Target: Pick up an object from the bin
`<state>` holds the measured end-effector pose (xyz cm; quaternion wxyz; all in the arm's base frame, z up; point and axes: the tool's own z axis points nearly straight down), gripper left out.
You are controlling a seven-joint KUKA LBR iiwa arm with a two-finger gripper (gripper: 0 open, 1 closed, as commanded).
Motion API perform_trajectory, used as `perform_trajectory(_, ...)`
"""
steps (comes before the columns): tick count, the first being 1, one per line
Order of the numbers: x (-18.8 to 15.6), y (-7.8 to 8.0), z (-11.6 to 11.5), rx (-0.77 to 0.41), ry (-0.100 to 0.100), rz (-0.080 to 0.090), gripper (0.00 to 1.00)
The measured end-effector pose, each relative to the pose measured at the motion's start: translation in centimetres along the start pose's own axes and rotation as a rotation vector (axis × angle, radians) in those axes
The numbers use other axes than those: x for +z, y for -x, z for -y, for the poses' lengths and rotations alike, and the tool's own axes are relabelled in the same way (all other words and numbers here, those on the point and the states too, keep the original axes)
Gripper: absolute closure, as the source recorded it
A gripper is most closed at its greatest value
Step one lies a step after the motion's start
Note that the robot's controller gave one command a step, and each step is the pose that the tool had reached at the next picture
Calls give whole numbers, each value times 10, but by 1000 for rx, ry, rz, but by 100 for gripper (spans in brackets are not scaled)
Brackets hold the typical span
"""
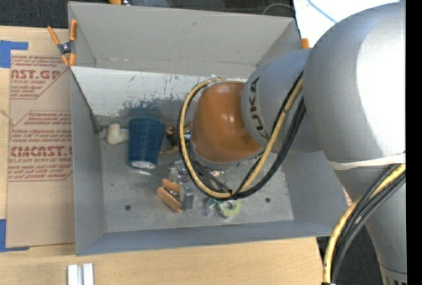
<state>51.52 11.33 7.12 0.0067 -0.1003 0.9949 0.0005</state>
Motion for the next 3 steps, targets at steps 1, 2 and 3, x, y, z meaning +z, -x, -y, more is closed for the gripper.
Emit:
perform_trajectory(1, -27, -3, -5, 24, 0, -15, 100)
perform_trajectory(2, -58, 15, -1, 3, 2, -5, 100)
perform_trajectory(3, -58, 18, -16, -245, 3, -7, 100)
